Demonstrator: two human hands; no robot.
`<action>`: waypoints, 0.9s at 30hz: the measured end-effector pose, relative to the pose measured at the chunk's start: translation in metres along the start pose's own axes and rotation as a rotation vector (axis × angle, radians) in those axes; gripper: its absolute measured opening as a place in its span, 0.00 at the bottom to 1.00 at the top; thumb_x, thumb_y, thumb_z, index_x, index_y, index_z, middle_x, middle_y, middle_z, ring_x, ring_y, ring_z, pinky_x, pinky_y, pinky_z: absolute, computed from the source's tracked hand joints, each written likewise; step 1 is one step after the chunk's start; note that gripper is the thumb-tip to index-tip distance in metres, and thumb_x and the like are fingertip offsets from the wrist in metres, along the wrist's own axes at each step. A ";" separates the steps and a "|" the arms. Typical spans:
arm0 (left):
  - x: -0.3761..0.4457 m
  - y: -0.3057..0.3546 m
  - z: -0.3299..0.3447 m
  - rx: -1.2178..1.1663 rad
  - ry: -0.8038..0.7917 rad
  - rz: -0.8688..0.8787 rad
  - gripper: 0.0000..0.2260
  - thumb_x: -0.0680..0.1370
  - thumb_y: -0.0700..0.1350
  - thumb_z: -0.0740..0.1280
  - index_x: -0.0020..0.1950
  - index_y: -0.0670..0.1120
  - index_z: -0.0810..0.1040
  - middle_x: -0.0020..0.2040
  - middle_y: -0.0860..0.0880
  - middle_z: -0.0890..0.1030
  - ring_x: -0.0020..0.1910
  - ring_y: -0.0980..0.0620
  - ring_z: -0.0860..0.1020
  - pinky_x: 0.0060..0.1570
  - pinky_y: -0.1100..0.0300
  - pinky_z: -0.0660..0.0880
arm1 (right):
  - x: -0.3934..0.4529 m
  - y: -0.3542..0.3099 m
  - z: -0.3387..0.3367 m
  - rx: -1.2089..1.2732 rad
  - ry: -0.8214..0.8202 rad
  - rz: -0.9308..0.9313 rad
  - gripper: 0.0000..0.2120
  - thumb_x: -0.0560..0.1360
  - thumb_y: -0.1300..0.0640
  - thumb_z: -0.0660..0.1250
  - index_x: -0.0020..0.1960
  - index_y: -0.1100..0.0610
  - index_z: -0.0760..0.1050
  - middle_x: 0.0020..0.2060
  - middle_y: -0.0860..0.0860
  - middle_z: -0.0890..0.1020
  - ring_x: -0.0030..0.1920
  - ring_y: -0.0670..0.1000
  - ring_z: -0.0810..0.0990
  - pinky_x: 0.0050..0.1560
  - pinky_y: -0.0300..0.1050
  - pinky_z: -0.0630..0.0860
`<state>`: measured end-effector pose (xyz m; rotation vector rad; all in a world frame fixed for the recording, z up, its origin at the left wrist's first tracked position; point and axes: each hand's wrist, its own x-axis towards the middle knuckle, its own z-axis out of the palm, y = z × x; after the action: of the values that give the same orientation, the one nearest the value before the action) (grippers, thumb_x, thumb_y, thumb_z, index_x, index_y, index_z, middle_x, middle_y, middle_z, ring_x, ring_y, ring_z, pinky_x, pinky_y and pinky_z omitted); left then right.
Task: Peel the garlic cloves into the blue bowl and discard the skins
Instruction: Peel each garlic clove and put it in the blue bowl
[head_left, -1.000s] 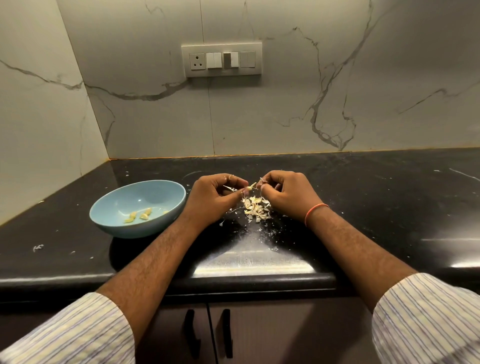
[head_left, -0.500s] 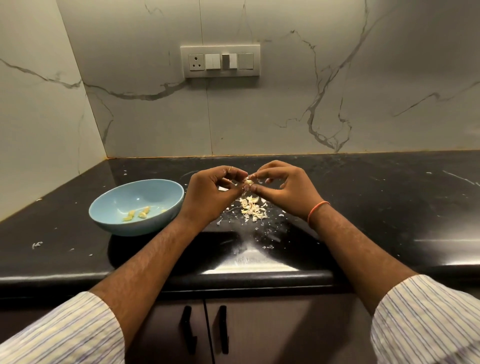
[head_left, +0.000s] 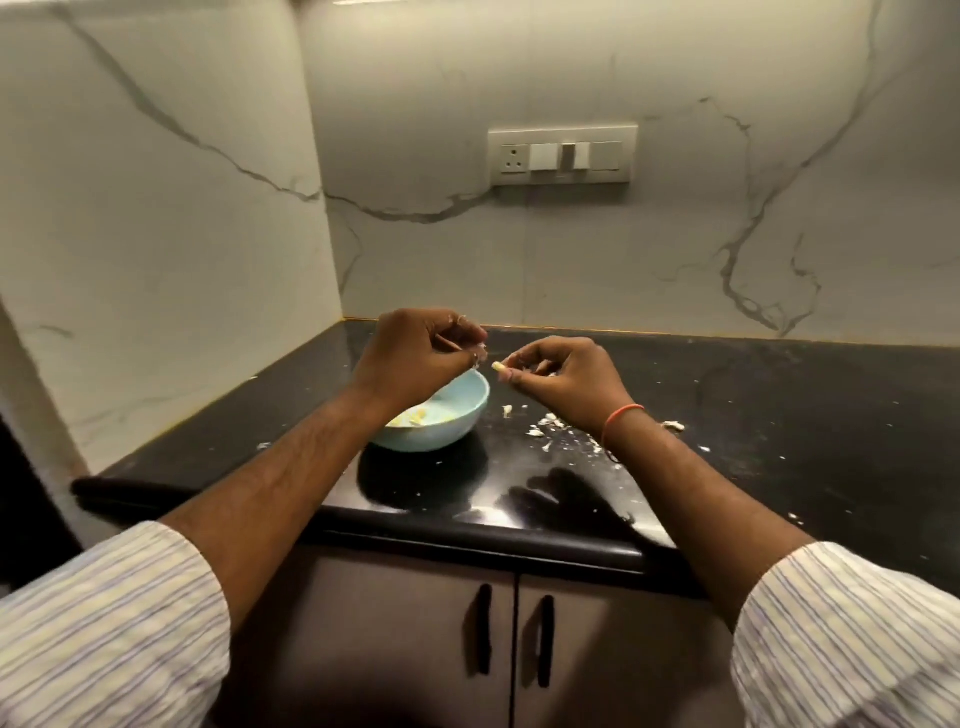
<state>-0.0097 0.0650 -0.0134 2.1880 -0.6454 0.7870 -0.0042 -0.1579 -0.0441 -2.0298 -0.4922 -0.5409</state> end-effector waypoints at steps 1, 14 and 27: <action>-0.004 -0.006 -0.011 0.042 -0.002 -0.017 0.08 0.75 0.45 0.81 0.52 0.51 0.89 0.44 0.57 0.87 0.42 0.67 0.84 0.44 0.74 0.77 | 0.003 -0.004 0.012 -0.012 -0.024 0.008 0.06 0.72 0.49 0.81 0.46 0.49 0.88 0.37 0.45 0.87 0.35 0.41 0.79 0.42 0.43 0.81; -0.022 0.021 0.008 0.288 -0.117 0.230 0.08 0.82 0.48 0.71 0.58 0.49 0.88 0.52 0.51 0.89 0.45 0.51 0.86 0.50 0.54 0.83 | 0.006 -0.009 -0.050 -0.401 -0.134 0.104 0.09 0.78 0.54 0.75 0.57 0.50 0.87 0.45 0.42 0.84 0.41 0.36 0.80 0.45 0.30 0.73; -0.018 0.030 0.127 0.252 -0.511 0.071 0.19 0.83 0.58 0.66 0.73 0.55 0.77 0.71 0.53 0.75 0.71 0.50 0.69 0.70 0.44 0.73 | -0.047 0.058 -0.134 -0.768 -0.310 0.292 0.07 0.79 0.53 0.74 0.56 0.49 0.87 0.46 0.45 0.85 0.47 0.45 0.81 0.54 0.39 0.74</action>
<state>0.0014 -0.0458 -0.0840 2.6387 -0.9161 0.3483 -0.0354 -0.3082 -0.0497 -2.8856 -0.1559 -0.2437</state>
